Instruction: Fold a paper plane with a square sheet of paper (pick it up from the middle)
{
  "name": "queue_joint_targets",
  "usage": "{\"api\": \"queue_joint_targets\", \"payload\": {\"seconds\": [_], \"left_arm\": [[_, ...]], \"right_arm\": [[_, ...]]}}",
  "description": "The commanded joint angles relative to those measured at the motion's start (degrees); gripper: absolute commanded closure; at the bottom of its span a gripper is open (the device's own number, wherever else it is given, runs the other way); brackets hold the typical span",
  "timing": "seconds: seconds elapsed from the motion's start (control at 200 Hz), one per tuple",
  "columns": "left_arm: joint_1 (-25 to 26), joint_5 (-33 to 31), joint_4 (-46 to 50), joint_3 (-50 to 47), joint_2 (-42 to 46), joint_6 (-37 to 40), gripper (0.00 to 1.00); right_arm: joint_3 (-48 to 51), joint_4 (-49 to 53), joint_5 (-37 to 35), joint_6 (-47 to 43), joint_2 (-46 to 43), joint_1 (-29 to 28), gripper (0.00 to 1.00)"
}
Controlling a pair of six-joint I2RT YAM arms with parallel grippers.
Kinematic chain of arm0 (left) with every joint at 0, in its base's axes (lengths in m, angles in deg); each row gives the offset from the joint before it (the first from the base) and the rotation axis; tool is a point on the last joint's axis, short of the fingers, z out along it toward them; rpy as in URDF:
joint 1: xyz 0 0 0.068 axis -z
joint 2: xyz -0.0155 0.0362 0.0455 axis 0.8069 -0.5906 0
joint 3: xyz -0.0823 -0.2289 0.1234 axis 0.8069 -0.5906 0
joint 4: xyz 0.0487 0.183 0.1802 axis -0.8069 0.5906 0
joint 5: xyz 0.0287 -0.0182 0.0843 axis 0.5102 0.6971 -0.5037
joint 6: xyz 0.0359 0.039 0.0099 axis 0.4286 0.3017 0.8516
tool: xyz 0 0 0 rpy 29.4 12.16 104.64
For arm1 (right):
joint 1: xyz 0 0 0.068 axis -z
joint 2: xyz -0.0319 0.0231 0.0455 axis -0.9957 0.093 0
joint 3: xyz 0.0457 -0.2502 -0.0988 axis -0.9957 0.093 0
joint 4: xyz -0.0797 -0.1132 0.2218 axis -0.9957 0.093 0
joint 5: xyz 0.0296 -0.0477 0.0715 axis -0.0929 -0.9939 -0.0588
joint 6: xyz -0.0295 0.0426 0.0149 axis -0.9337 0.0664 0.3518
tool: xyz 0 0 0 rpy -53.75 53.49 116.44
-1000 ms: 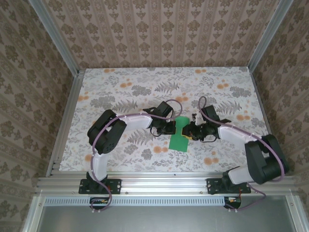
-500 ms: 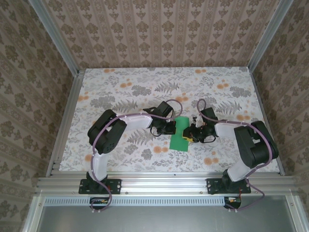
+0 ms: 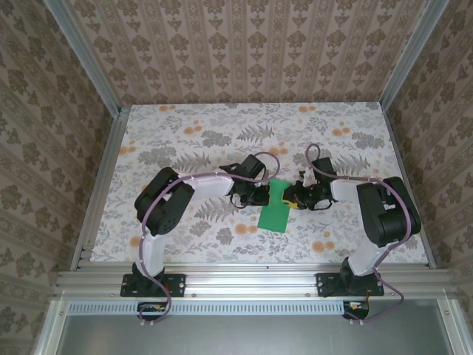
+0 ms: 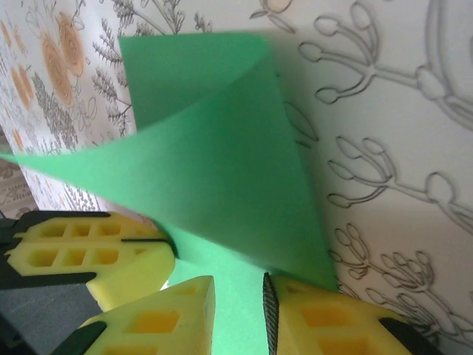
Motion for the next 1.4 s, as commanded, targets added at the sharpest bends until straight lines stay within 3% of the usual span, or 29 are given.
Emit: {"api": "queue_joint_targets", "payload": {"seconds": [0.0, 0.255, 0.655, 0.985, 1.395], "left_arm": [[0.5, -1.5, 5.2, -0.2, -2.4, 1.4, 1.00], [0.5, -1.5, 5.2, -0.2, -2.5, 1.4, 1.00], [0.5, -1.5, 5.5, -0.6, -2.2, 1.5, 1.00], [0.5, -1.5, 5.9, -0.9, -2.0, 1.8, 1.00], [0.5, -1.7, 6.2, -0.8, -2.0, 1.8, 1.00]], "right_arm": [[0.0, 4.0, -2.2, -1.9, 0.5, -0.1, 0.73], [-5.8, 9.6, -2.5, -3.3, -3.7, 0.0, 0.73], [-8.4, 8.2, -7.0, -3.9, 5.9, 0.3, 0.72], [-11.9, 8.3, -2.3, -2.6, 2.0, 1.9, 0.72], [-10.5, 3.7, -1.8, -1.9, 10.2, 4.0, 0.72]]}}
